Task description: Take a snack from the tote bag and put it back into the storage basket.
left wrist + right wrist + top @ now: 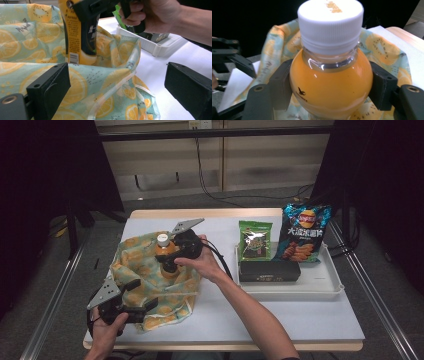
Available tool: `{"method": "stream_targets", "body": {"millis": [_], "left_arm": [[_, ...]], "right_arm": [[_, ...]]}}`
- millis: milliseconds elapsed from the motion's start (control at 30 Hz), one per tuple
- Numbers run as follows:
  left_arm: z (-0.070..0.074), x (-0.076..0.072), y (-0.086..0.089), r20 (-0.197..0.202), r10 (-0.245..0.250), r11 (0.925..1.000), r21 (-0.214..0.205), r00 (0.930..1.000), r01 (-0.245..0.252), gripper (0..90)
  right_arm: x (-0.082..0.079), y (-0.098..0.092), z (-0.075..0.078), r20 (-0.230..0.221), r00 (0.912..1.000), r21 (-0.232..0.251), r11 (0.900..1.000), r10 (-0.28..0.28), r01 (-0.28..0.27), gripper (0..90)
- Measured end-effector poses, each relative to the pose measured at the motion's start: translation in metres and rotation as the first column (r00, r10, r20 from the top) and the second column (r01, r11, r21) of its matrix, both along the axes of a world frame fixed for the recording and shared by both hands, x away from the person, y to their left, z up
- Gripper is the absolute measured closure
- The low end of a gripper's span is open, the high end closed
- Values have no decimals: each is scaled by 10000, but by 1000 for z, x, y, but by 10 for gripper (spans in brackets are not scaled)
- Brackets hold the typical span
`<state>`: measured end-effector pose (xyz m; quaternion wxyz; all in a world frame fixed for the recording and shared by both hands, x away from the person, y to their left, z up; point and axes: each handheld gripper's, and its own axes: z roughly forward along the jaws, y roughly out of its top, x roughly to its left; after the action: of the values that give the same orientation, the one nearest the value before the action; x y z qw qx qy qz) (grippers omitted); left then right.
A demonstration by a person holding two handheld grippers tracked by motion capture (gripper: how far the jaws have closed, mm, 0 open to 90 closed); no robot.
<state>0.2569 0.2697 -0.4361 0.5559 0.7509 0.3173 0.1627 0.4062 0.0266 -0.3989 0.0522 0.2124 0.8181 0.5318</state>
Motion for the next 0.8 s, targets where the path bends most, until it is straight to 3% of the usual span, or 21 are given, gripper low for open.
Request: {"method": "stream_targets", "body": {"millis": [400,433,533,600,667,800], "left_arm": [[-1,1,1,28,-124,9999,-88,9999,125,60],[-1,0,0,26,185,9998,31,9998,-185,60],[-1,2,1,27,-165,9998,-138,9999,165,60],[0,1,0,57,108,9999,-36,9999,-108,60],[-1,2,1,40,-161,9998,-130,9999,162,60],[0,1,1,60,-138,9998,-136,9999,139,60]], "right_arm": [[-10,-10,14,15,9998,336,9993,-190,190,310],[-11,-11,15,-6,9998,377,9991,-191,192,310],[-13,-14,19,12,9997,483,9985,-246,245,310],[-14,-17,22,1,9997,637,9977,-239,239,310],[-17,-19,25,53,9996,643,9975,-282,278,310],[-22,-22,33,181,9993,629,9975,-327,315,310]]}}
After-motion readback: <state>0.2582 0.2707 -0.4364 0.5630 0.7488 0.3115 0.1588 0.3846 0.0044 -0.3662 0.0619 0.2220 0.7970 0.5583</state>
